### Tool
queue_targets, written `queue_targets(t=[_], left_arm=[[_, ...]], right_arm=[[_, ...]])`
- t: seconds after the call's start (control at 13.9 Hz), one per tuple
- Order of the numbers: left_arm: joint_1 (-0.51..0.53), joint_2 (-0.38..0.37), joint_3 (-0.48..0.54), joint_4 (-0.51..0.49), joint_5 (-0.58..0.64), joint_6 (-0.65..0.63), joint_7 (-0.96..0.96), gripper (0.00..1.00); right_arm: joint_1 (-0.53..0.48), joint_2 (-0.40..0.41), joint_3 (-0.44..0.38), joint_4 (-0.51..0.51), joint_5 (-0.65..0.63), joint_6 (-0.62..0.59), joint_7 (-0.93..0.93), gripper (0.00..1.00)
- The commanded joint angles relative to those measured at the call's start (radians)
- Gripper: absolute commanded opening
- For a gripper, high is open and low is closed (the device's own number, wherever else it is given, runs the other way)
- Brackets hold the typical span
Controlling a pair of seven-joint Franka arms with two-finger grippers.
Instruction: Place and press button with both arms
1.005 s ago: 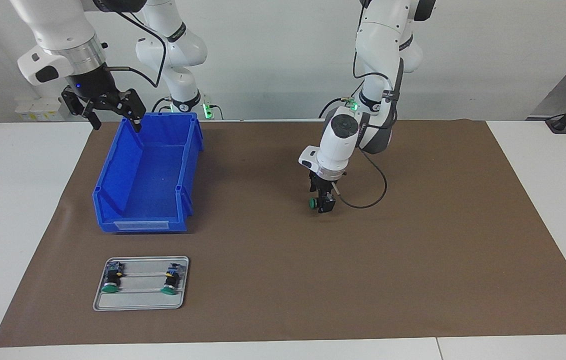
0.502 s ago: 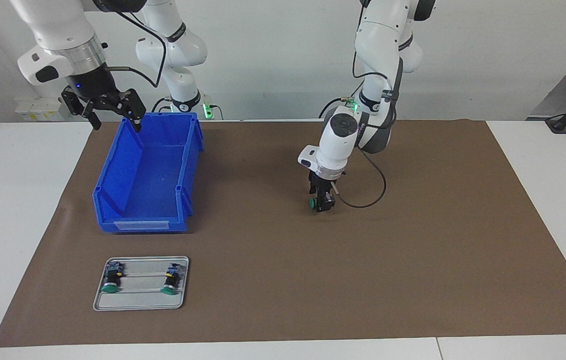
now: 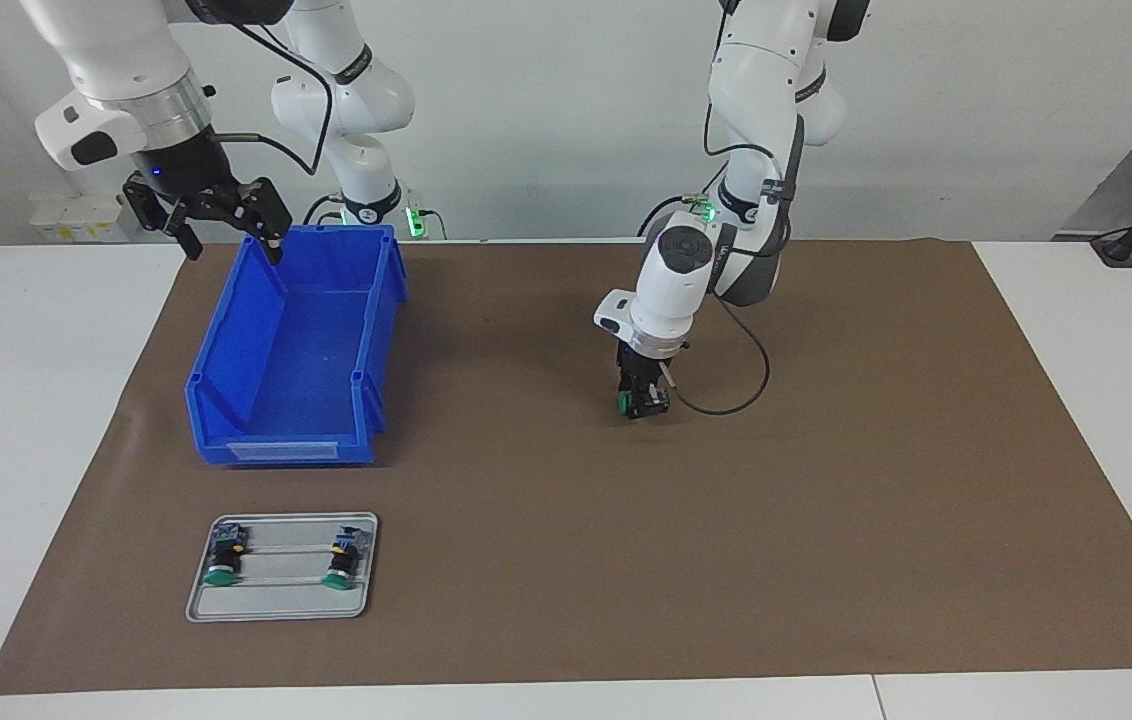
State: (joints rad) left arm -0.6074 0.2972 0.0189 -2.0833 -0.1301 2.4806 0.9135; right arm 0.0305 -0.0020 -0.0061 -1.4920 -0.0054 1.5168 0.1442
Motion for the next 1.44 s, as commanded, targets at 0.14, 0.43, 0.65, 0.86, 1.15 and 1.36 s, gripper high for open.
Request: queue_targets(t=[0.14,0.43,0.65,0.86,1.15,1.36], left_arm=[[-0.017,-0.021,0.019,-0.034,-0.002,0.026,0.002,0.35],[-0.008,-0.018,0.019,-0.024,-0.003,0.027,-0.002,0.28],[-0.002,-0.016,0.019,-0.015,-0.003,0.029,-0.027,0.25],[0.015,-0.012,0.018,0.012,-0.011,0.031,-0.048,0.25],[0.069,-0.026,0.016,0.049,-0.075,0.015,-0.041,0.25],[0.129,-0.032,0.007,0.091,-0.105,-0.018,-0.033,0.25]], right_arm=[[-0.011,-0.004,0.005,-0.004,0.025,-0.009,-0.023,1.00],[-0.011,-0.004,0.005,-0.004,0.024,-0.009,-0.023,1.00],[-0.011,-0.004,0.005,-0.004,0.024,-0.009,-0.023,1.00],[-0.011,-0.004,0.005,-0.004,0.024,-0.009,-0.023,1.00],[-0.011,-0.004,0.005,-0.004,0.024,-0.009,-0.023,1.00],[-0.011,-0.004,0.005,-0.004,0.024,-0.009,-0.023,1.00]])
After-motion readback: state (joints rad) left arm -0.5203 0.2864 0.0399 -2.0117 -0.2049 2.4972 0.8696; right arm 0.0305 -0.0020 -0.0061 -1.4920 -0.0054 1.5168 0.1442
